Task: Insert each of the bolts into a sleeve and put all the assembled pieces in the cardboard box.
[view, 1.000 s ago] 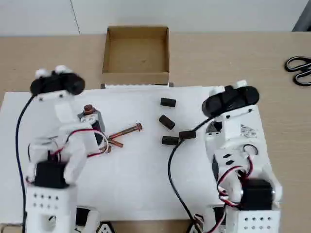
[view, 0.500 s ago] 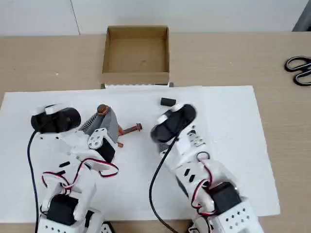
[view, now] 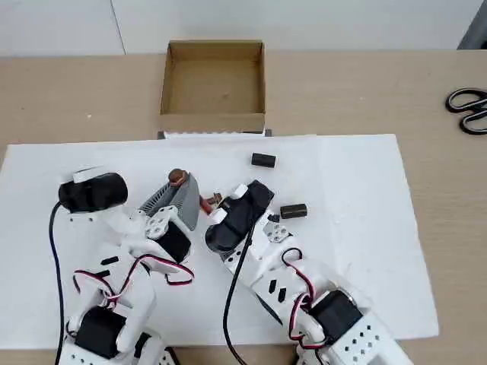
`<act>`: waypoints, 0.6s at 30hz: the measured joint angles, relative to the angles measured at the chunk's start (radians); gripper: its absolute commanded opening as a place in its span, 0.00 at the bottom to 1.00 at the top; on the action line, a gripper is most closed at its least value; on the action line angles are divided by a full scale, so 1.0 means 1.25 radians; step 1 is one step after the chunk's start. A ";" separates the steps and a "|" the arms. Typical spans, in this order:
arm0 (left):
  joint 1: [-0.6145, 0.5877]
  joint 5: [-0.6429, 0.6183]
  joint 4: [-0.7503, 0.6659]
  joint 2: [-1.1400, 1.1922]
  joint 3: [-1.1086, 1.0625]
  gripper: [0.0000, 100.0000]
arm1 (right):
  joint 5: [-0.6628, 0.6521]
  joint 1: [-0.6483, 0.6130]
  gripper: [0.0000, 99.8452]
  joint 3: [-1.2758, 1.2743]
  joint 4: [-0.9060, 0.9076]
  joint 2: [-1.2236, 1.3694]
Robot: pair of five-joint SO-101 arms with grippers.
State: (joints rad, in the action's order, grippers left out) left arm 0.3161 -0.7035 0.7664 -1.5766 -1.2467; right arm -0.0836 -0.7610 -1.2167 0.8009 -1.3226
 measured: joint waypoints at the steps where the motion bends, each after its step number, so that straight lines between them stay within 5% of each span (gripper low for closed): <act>1: 0.009 0.000 0.000 0.000 0.000 0.00 | 0.000 -0.001 0.00 0.000 0.000 0.000; 18: 0.071 0.004 0.010 0.000 0.000 0.00 | 0.000 -0.002 0.00 0.000 -0.001 0.000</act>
State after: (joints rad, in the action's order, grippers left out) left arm 0.4051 -0.6989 0.7787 -1.5766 -1.2467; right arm -0.0836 -0.7641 -1.2167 0.7994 -1.3226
